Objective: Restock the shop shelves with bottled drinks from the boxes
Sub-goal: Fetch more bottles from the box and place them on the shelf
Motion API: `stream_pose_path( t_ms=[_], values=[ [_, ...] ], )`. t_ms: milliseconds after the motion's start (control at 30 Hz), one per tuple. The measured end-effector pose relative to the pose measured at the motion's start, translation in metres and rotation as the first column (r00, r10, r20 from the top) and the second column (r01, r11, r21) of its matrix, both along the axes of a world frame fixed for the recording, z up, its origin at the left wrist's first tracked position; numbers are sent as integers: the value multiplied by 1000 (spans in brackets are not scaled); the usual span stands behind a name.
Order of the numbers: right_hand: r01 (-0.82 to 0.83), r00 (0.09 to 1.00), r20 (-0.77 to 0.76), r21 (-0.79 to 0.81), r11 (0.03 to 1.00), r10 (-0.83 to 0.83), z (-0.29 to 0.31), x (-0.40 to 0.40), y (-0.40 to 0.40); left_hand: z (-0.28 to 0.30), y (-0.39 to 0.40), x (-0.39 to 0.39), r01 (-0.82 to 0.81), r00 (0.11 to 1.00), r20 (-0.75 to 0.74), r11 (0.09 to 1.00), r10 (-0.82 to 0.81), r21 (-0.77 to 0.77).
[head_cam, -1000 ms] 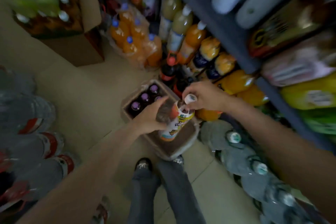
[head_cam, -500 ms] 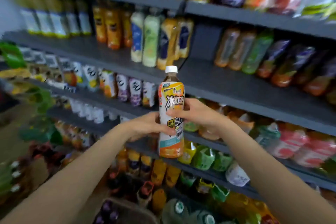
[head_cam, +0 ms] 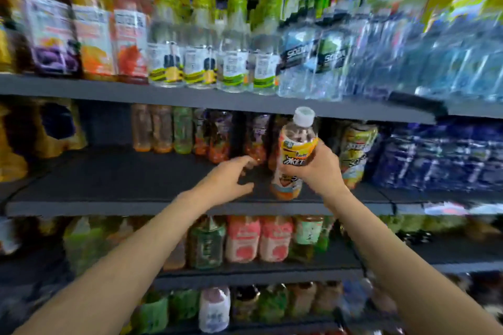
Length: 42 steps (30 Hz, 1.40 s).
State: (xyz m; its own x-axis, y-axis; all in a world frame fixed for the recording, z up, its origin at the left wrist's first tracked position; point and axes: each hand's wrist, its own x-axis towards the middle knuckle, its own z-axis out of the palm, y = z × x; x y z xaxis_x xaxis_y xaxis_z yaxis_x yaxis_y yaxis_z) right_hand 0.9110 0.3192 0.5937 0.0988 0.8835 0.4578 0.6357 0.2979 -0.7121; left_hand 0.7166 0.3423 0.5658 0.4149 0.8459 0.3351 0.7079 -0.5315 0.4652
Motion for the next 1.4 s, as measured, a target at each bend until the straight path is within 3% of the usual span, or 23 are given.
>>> stream_pose_path(
  t_ms=[267,467,733,867,1000,1267,1333,1400],
  values=[
    [274,961,-32,-26,961,-275,-21,144,35,-4,38,98,-38,997,-61,999,40,34],
    [426,879,-149,-183,886,-453,-30,202,76,-17,56,143,-52,998,-31,999,52,-1],
    [403,901,-64,-242,883,-429,-22,227,111,-33,83,221,31,992,-119,991,-47,-133],
    [382,917,-20,-250,890,-399,-20,233,120,-35,105,262,13,997,-75,973,-31,-232],
    [402,913,19,-208,892,-407,-19,233,126,-37,122,282,56,998,23,972,-52,-226],
    [451,892,47,-162,878,-450,-29,231,138,-44,127,287,81,995,76,978,-68,-191],
    [457,888,-13,-94,884,-460,-36,227,134,-46,121,284,65,996,73,989,-56,-130],
    [494,867,-117,80,866,-484,-49,216,123,-49,108,275,31,995,99,999,-32,12]
  ],
)
